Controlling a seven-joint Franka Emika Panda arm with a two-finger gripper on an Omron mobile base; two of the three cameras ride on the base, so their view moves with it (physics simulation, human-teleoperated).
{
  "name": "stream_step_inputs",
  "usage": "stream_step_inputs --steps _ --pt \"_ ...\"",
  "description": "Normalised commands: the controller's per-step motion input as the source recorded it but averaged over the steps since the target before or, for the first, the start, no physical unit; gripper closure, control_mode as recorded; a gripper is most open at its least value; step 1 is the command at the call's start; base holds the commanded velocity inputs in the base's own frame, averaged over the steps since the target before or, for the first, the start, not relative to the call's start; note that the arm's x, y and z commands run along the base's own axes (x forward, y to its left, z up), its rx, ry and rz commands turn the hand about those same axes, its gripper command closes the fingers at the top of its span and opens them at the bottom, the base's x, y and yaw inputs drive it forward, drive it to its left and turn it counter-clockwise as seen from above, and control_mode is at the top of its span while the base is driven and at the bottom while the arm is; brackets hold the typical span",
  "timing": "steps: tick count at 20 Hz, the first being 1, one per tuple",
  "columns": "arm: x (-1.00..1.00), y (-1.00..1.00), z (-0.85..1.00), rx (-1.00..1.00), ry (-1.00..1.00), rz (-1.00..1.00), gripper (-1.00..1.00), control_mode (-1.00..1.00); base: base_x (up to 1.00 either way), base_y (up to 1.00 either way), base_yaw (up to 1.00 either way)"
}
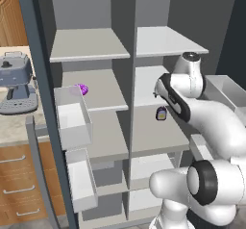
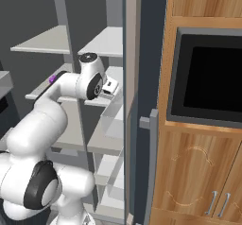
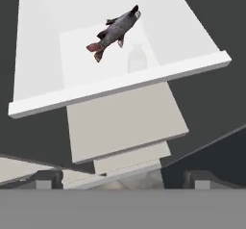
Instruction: There's a fish in the fridge that needs to be moved to the freezer for freezing. Pick up the fish from the fridge, place it on any shelf in the freezer, and close the fridge and freezer doors when done.
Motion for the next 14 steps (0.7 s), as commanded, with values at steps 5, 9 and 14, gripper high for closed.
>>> stream_step_inputs --steps 5,9,14 --pt "0.57 0.0 -0.07 0.0 0.01 0.0 -1.0 -1.0 0.0 0.0 0.0" --pt "0.46 0.0 -0.16 0.0 -0.01 0.0 -1.0 -1.0 0.0 0.0 0.0" --pt "0.51 0.0 -0.13 0.0 0.0 0.0 -1.0 -1.0 0.0 0.0 0.0"
